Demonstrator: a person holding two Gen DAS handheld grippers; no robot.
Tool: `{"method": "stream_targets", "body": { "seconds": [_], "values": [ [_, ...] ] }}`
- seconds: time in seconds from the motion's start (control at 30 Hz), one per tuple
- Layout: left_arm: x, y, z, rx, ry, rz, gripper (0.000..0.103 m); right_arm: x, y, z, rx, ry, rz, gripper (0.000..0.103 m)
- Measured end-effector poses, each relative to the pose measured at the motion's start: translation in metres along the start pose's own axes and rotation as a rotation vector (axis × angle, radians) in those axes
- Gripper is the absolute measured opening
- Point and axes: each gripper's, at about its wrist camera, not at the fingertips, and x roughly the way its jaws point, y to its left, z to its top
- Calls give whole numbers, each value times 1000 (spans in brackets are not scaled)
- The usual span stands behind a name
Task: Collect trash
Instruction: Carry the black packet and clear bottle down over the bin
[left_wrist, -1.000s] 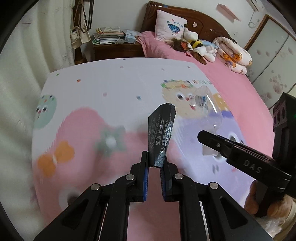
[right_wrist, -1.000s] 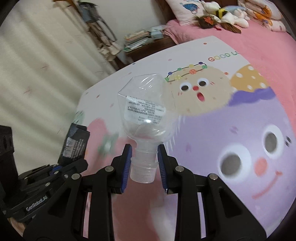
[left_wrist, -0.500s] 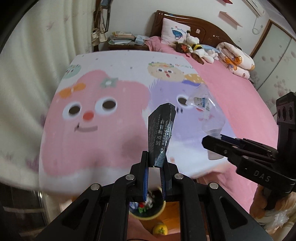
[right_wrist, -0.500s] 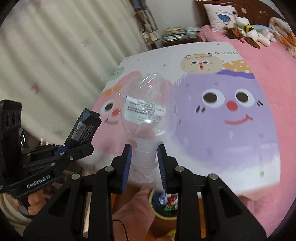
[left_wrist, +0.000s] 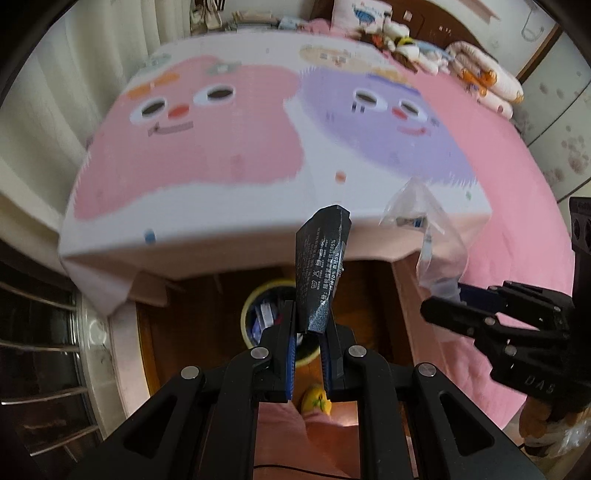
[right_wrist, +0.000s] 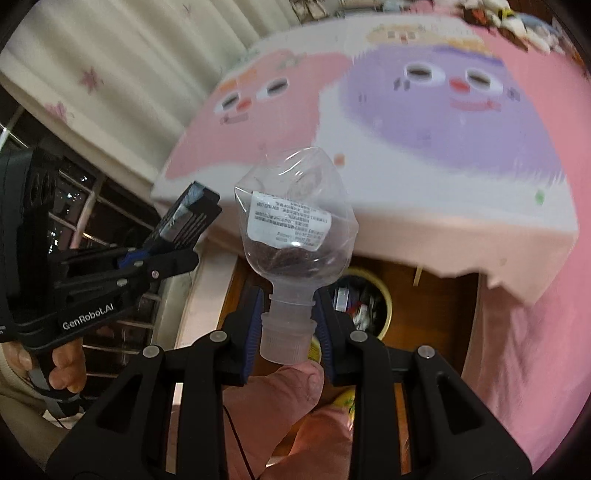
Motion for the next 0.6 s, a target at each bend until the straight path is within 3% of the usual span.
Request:
{"method": "stream_targets", "body": {
  "seconds": [0.13, 0.37, 0.6],
  "values": [
    [39, 4, -24, 9, 67, -1, 10, 39, -12, -24, 48, 61, -17, 25],
    [135, 16, -57, 13, 152, 2, 10, 144, -53, -66, 151, 159, -91, 25],
    [234, 27, -91, 25, 208, 4, 10, 248, -96, -82, 217, 214, -142, 25]
  ]
}}
